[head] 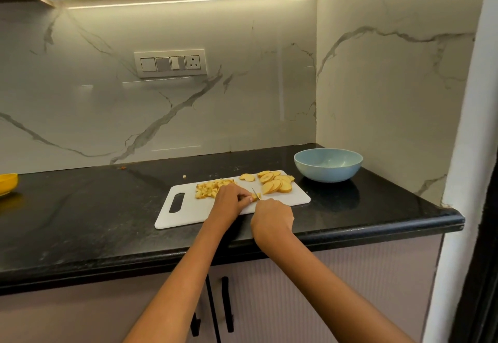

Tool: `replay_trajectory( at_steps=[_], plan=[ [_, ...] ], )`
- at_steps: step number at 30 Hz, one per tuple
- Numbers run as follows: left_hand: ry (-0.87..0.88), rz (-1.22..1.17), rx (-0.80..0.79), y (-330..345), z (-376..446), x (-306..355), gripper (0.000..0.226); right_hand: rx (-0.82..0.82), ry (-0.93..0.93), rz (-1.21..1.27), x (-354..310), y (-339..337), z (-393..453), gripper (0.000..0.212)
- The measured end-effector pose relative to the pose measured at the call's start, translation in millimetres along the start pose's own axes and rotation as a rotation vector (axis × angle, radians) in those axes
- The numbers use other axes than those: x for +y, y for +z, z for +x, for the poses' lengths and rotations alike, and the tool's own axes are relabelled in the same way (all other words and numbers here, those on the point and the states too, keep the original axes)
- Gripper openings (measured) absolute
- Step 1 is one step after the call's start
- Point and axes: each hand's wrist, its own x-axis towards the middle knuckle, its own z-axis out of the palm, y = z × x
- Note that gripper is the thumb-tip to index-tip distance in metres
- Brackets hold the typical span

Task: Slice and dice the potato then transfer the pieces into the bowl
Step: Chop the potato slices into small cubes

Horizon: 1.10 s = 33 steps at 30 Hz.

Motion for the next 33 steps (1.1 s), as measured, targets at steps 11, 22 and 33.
replay_trajectory(
  at_steps=[11, 22, 33],
  plan=[
    [-0.155, -0.076, 0.083, 2, -2, -8, 0.033, 0.051, -0.013, 0.152, 13, -3, -2, 0.028],
    [-0.058, -0.021, 0.022, -1, 0, -9, 0.012, -0.007, -0.014, 0.160, 10, -6, 1, 0.029],
    [-0.038, -0.009, 0.070, -2, -1, -3, 0.012, -0.066, -0.058, 0.054, 5, -8, 7, 0.029]
  ],
)
